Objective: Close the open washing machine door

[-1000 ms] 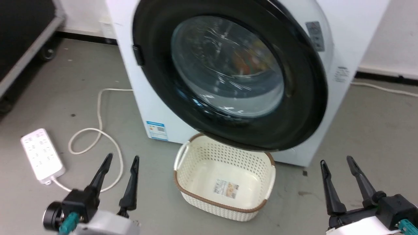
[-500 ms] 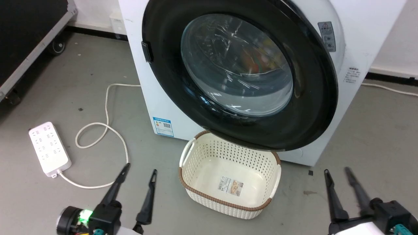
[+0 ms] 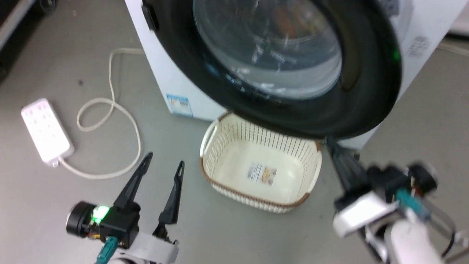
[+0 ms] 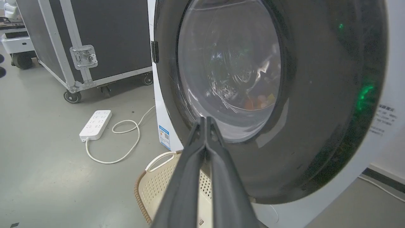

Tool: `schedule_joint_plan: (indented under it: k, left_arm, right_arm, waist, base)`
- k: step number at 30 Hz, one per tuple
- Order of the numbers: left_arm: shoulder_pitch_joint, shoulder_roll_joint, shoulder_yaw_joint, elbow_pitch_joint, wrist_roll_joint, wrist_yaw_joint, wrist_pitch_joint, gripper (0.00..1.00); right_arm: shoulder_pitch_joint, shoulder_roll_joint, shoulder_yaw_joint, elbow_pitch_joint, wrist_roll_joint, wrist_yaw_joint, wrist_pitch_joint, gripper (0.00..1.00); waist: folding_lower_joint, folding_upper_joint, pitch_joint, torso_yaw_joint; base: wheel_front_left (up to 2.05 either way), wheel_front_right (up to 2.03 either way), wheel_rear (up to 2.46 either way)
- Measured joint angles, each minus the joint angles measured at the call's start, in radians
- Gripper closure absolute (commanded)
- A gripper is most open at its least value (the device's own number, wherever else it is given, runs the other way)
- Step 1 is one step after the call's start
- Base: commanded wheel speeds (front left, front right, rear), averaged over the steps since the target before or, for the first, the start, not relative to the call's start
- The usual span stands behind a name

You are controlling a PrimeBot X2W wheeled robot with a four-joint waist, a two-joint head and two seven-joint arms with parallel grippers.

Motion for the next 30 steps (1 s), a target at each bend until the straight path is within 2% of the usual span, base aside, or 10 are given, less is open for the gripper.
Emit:
schedule_joint_plan:
  k: [5, 11, 24, 30]
  left_arm:
    - [-0.048, -0.019, 0.010, -0.002, 0.016, -0.026, 0.000, 0.00]
    - [-0.088, -0.038, 0.029, -0.001, 0.025, -0.048, 0.000, 0.00]
    - [-0.113, -0.072, 0.051, -0.002, 0.042, -0.077, 0.000, 0.00]
    - [-0.129, -0.079, 0.059, -0.001, 0.050, -0.085, 0.000, 0.00]
  right_arm:
    - [-0.188, -0.101, 0.025, 0.063, 0.025, 0.000, 0.054, 1.00]
    - [-0.352, -0.165, -0.047, 0.174, 0.052, 0.000, 0.099, 1.00]
    - [-0.546, -0.167, -0.292, 0.337, 0.038, 0.002, 0.158, 1.00]
    - [-0.638, -0.169, -0.335, 0.399, 0.023, 0.002, 0.159, 1.00]
  waist:
    - [0.0001, 0.0000, 0.086, 0.013]
    - [0.0002, 0.0000, 0.156, 0.043]
    - [0.0000, 0.0000, 0.219, 0.082]
    - [0.0000, 0.0000, 0.243, 0.087]
  base:
    - [0.00, 0.00, 0.00]
    - [0.00, 0.00, 0.00]
    - [0.00, 0.00, 0.00]
    - [0.00, 0.00, 0.00]
